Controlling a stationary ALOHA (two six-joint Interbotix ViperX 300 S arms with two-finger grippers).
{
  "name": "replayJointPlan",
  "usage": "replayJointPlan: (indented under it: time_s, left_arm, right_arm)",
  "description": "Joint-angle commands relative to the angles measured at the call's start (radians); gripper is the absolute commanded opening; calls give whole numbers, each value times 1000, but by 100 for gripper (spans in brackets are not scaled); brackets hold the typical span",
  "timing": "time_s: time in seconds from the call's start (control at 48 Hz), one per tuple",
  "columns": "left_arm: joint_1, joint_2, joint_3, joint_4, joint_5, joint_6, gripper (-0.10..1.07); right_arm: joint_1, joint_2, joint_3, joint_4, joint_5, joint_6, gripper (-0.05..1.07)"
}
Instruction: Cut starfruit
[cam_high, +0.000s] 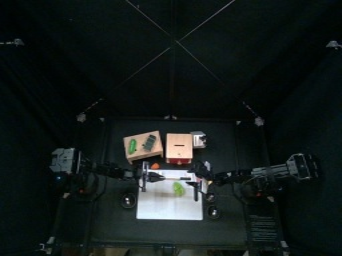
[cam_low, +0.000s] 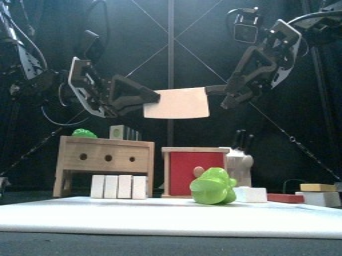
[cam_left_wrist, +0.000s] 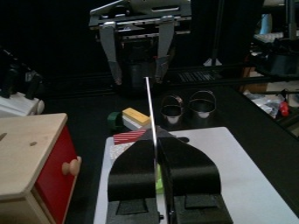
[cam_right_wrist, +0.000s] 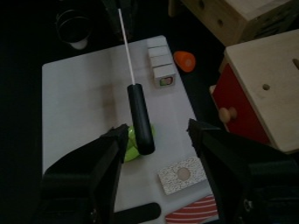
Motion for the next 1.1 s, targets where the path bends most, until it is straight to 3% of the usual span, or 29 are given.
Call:
replayJointPlan:
  time_s: [0.0,0.167,0.417,0.667,0.896,1.083]
  left_arm:
    - [0,0,-23,-3,-3,2,24]
    - [-2,12,-40,-3,-3,2,24]
    - [-5,12,-54,-3,-3,0,23]
    - [-84,18,-58,-26,-3,2,23]
    - [-141,117,-115,-64,-3,-2,23]
    - [-218,172,-156,-227,-5,5,23]
  right_arm:
    - [3,-8,-28,-3,-2,-2,79]
    - [3,-8,-18,3,-2,-2,66]
    - [-3,-8,-11,-12,-2,-3,59]
    - [-28,-8,20,-35,-37,-2,58]
    - [-86,-3,55,-35,-84,-2,58]
    - [-110,20,71,-31,-133,-2,58]
